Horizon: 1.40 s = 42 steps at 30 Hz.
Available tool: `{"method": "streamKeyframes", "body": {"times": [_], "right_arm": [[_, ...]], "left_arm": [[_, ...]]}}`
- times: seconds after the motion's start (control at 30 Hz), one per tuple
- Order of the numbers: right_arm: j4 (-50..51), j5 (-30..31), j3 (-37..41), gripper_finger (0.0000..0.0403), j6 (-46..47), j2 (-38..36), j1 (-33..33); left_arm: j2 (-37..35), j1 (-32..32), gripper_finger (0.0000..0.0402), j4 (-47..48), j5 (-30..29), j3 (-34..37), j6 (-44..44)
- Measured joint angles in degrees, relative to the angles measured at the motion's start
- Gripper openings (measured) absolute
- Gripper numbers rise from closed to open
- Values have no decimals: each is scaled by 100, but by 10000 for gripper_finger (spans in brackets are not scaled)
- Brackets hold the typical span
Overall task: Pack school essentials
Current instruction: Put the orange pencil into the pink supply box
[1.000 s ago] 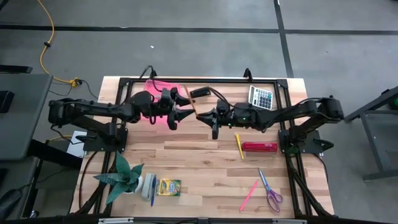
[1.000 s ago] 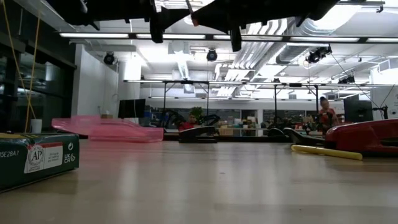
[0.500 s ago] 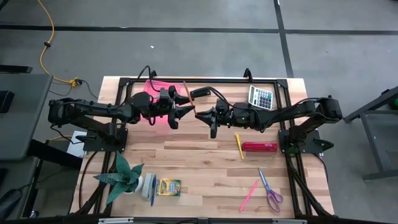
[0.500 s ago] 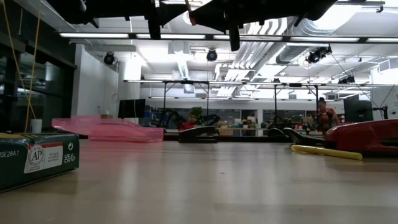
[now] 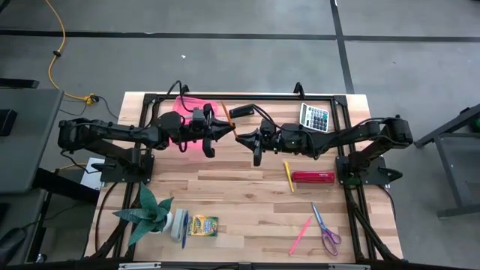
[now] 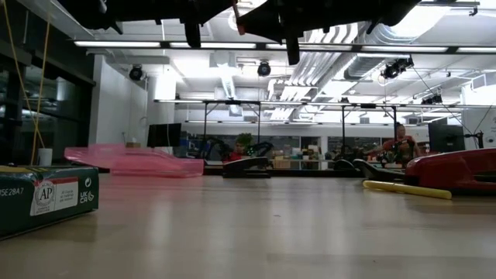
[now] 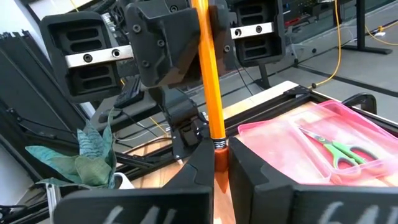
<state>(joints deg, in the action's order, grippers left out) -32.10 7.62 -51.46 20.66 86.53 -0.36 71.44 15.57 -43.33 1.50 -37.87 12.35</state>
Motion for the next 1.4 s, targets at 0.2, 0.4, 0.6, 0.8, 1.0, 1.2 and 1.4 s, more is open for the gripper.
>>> {"method": "streamKeyframes", "body": {"times": [0.2,0.4,0.6,0.8,1.0,1.2,1.4], "right_arm": [[283,16,4,69,-9,-307,-16],[1599,571,0,175,-619,-1236,-146],[2085,644,2,232,-946,-2087,-331],[2072,578,0,235,-1171,-2505,-374],[2072,588,0,236,-1168,-2558,-374],[2072,586,0,236,-1031,-2556,-374],[2072,577,0,236,-1022,-2556,-374]], "left_arm": [[-493,357,5,688,270,0,-284],[-1891,1233,2,2786,412,-9,-901],[-2877,1993,1,4438,1615,-381,-957],[-2916,1968,1,5012,2302,-610,-911],[-2881,1919,0,4988,2265,-623,-913],[-2870,1919,0,4979,2186,-623,-911],[-2855,1920,0,4984,2028,-623,-852]]}}
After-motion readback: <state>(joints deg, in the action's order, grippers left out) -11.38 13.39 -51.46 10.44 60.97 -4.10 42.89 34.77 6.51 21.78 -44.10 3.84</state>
